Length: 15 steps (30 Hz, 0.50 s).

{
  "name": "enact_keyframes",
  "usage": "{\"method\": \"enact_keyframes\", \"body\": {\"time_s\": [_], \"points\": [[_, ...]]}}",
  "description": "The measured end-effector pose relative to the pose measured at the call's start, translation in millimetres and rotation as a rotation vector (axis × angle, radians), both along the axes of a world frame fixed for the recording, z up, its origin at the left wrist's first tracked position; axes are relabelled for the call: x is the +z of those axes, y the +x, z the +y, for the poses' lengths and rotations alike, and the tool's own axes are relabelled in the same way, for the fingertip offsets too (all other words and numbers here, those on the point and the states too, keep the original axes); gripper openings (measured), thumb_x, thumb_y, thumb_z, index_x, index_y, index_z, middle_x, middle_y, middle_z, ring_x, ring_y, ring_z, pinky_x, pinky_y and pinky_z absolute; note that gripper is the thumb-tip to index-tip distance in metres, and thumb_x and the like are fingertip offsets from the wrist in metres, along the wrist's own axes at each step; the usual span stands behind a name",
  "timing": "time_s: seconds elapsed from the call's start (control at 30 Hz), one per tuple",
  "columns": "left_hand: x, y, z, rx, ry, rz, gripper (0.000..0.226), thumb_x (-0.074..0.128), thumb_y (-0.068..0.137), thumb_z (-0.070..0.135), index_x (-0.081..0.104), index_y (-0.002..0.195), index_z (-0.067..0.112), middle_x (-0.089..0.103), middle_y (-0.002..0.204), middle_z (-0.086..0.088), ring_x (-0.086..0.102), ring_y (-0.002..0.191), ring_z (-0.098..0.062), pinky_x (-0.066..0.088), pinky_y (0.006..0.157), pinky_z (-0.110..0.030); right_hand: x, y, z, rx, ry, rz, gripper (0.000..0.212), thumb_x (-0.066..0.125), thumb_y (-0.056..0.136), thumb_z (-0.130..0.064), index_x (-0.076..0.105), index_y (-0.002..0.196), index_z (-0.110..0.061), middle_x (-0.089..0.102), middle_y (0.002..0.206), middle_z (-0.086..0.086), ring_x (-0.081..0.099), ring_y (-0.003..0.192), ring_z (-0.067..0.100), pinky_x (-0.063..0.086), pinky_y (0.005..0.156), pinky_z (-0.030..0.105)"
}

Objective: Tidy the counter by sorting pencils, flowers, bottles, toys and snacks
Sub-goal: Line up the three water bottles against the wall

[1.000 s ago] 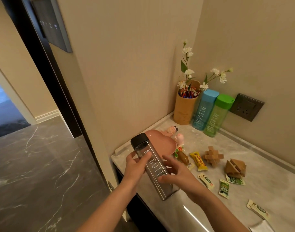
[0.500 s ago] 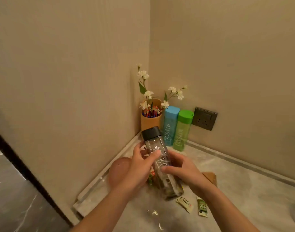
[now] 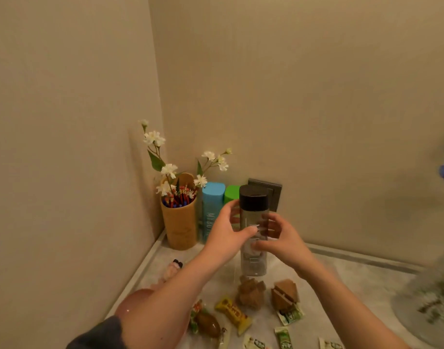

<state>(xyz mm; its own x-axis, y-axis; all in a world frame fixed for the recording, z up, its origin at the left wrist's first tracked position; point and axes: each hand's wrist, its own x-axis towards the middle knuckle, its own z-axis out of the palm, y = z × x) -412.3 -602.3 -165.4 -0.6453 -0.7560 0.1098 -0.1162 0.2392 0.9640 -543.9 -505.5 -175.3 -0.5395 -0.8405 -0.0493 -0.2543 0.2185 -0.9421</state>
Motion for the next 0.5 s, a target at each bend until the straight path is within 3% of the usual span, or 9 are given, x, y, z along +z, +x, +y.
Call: {"method": "enact_keyframes", "body": {"time_s": [0.1,0.27,0.4,0.5], "points": [[-4,-15,-9,-0.018,-0.051,-0.049,0.072,0.075,0.080,0.020,0.037,0.139,0.031,0.052,0.129,0.013,0.049,0.121,-0.006,0.040,0.094,-0.022,-8,-10,-6,-0.055,0.022,-0.005,0.080,0.088,0.064,-0.009,0.047,0.132,-0.022,0.061,0.123,-0.001,0.059,0.115,0.016,0.050,0.101,0.039],[-17,-30,-20,-0.032,-0.091,-0.096,0.073,0.075,0.080,0.023,0.037,0.141,0.034,0.044,0.138,0.010,0.044,0.121,-0.005,0.040,0.098,-0.025,-21,-22,-15,-0.104,0.047,-0.015,0.081,0.088,0.062,-0.006,0.050,0.132,-0.018,0.061,0.128,0.000,0.058,0.119,0.019,0.049,0.103,0.044],[-33,-32,-21,-0.033,-0.066,-0.105,0.071,0.073,0.081,0.022,0.038,0.142,0.034,0.041,0.128,0.012,0.047,0.111,-0.002,0.041,0.091,-0.020,-32,-23,-17,-0.117,0.072,0.021,0.078,0.087,0.063,-0.006,0.050,0.131,-0.020,0.061,0.127,0.000,0.058,0.119,0.018,0.051,0.101,0.044],[-47,-30,-20,-0.022,0.012,-0.100,0.063,0.071,0.083,0.017,0.043,0.137,0.032,0.050,0.126,0.007,0.054,0.107,-0.005,0.046,0.086,-0.019,-40,-24,-18,-0.116,0.079,0.040,0.073,0.087,0.061,-0.002,0.053,0.122,-0.022,0.064,0.122,0.000,0.060,0.117,0.017,0.052,0.099,0.043]]}}
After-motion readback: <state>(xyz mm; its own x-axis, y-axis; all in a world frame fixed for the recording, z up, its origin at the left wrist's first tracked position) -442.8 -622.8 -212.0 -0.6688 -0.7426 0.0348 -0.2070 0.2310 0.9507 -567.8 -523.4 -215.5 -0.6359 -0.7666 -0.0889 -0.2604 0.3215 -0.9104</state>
